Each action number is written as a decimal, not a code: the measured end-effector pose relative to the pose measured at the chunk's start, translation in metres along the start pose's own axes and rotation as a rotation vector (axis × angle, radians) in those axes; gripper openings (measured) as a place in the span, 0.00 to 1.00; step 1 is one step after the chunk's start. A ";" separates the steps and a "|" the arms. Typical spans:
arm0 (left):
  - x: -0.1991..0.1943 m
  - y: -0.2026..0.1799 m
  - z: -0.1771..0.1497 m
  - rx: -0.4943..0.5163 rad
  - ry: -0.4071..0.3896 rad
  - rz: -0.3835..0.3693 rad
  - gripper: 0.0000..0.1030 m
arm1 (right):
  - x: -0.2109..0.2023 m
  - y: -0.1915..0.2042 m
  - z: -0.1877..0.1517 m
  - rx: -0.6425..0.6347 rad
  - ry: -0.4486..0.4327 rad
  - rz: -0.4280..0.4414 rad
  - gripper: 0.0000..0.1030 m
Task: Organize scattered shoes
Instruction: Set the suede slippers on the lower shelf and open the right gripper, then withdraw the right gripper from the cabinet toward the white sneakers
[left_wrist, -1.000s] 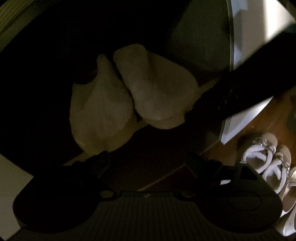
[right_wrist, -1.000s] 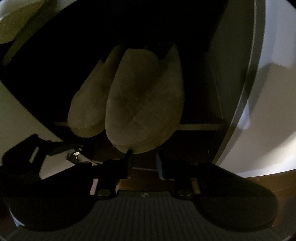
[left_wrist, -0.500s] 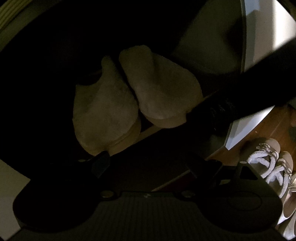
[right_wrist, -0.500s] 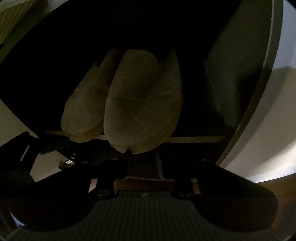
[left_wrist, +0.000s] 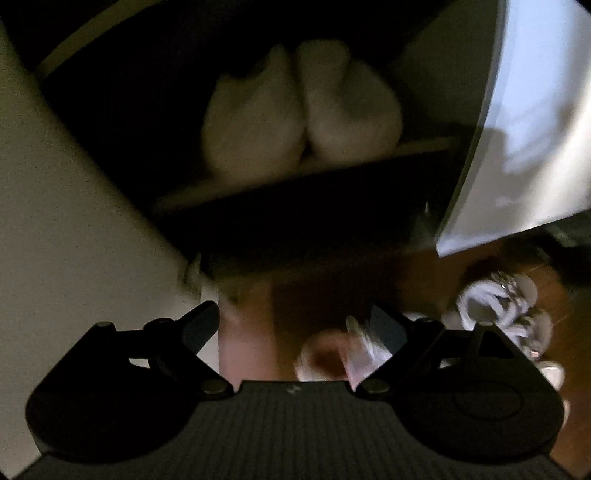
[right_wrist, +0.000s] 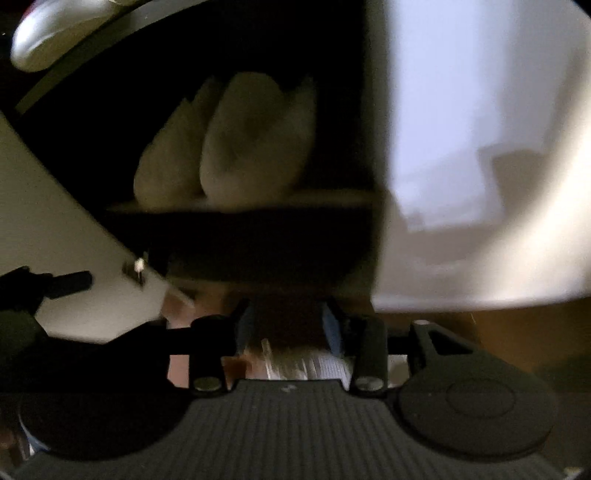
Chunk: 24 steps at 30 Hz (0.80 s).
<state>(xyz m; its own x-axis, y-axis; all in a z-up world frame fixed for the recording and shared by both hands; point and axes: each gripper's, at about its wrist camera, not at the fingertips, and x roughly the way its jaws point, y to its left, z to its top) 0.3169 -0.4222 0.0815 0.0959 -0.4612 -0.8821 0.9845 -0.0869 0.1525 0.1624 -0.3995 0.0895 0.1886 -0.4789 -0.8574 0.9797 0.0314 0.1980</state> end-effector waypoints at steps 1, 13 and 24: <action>-0.018 -0.004 -0.004 -0.036 0.035 0.009 0.88 | -0.014 -0.004 -0.009 0.009 0.021 -0.012 0.46; -0.205 -0.037 -0.002 -0.263 0.048 0.061 0.89 | -0.192 -0.014 0.012 -0.087 -0.106 0.009 0.66; -0.268 -0.035 0.022 -0.202 -0.092 0.054 0.89 | -0.257 -0.024 0.018 -0.065 -0.186 0.000 0.67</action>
<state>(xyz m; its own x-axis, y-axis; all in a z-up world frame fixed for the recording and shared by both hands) 0.2537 -0.3152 0.3224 0.1448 -0.5400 -0.8291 0.9886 0.1147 0.0980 0.0895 -0.2936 0.3136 0.1784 -0.6324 -0.7538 0.9832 0.0847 0.1617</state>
